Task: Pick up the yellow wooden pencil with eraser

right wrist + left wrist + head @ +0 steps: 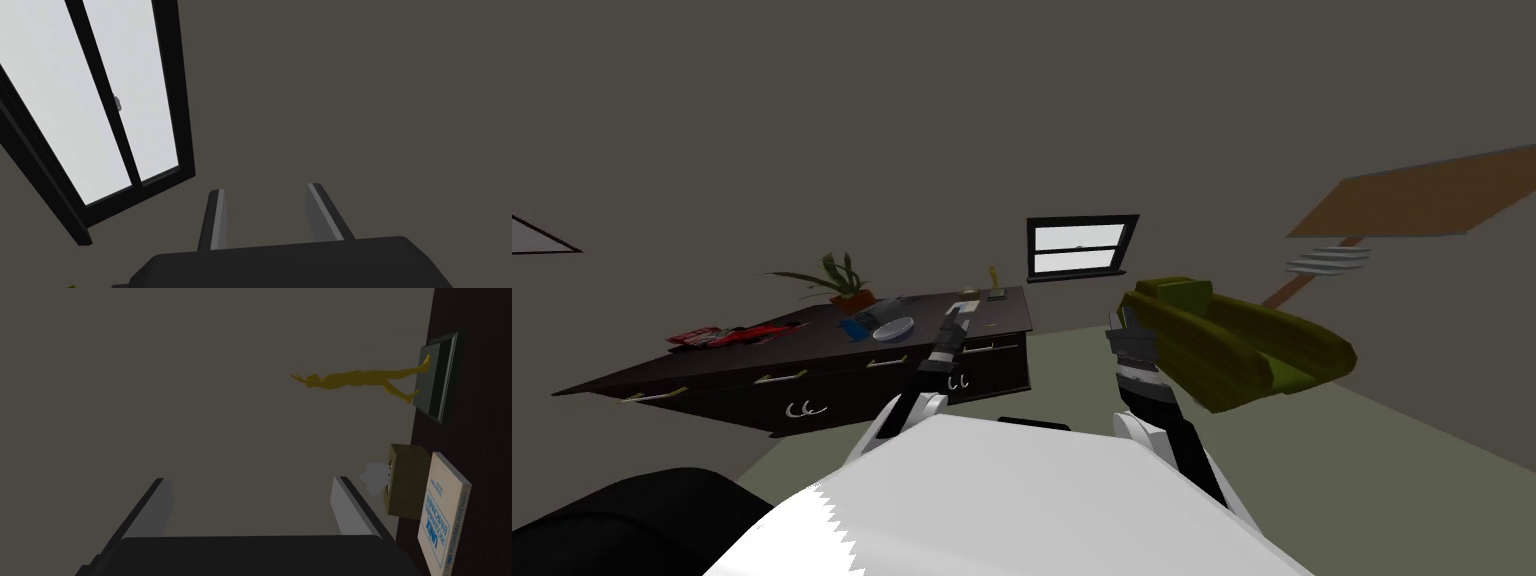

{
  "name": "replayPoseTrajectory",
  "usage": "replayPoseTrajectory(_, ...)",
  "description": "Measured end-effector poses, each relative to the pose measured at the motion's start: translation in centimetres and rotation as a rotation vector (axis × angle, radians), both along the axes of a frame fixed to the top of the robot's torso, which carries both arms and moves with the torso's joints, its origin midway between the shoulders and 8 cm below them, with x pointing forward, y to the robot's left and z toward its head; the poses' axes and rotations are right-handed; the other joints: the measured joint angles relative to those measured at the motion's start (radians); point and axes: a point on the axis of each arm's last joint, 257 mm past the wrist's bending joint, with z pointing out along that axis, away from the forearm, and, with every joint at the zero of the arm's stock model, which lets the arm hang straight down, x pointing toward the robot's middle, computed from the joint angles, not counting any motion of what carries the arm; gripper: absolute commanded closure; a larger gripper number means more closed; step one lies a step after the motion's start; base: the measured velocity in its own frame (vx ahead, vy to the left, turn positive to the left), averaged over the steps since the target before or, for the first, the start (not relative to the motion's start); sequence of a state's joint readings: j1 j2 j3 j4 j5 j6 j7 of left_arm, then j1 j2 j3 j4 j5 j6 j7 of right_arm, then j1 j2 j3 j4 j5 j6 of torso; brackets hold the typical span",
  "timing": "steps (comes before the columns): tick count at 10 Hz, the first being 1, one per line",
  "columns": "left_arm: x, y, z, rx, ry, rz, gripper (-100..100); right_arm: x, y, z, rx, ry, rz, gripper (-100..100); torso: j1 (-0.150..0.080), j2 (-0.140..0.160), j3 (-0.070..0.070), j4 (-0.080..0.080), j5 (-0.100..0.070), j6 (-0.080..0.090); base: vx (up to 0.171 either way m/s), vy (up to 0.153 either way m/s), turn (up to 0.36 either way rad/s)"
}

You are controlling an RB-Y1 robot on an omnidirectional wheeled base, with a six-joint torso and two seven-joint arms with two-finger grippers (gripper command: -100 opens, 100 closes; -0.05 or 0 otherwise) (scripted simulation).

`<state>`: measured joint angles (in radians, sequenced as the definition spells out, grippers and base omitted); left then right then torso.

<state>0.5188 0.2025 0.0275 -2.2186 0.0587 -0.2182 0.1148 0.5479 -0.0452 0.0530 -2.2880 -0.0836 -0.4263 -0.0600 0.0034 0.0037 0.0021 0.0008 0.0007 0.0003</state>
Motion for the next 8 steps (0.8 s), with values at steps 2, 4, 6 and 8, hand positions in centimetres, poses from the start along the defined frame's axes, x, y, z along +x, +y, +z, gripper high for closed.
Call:
replayPoseTrajectory(2,0.4,0.7,-0.6,-0.020,0.046,-0.017,-100,0.0,0.0,0.0,0.000,0.000,0.000,0,0.000,-0.001,-0.001,0.000,0.000,0.000,-0.048,0.056,-0.155)
replayPoseTrajectory(4,1.1,1.5,-1.5,-0.049,0.098,-0.036,-100,0.0,0.0,0.0,0.000,0.000,0.000,0,0.001,-0.001,0.000,0.000,0.000,0.000,-0.052,0.042,-0.130)
replayPoseTrajectory(6,1.5,2.2,-2.4,-0.073,0.144,-0.050,-100,0.0,0.0,0.0,0.000,0.000,0.000,0,0.000,-0.001,-0.001,0.000,0.000,-0.001,-0.049,0.037,-0.106)
replayPoseTrajectory(8,2.0,2.9,-3.0,-0.099,0.188,-0.065,-100,0.0,0.0,0.0,0.000,0.000,0.000,0,0.000,-0.001,0.000,0.000,0.000,-0.001,-0.047,0.034,-0.125)
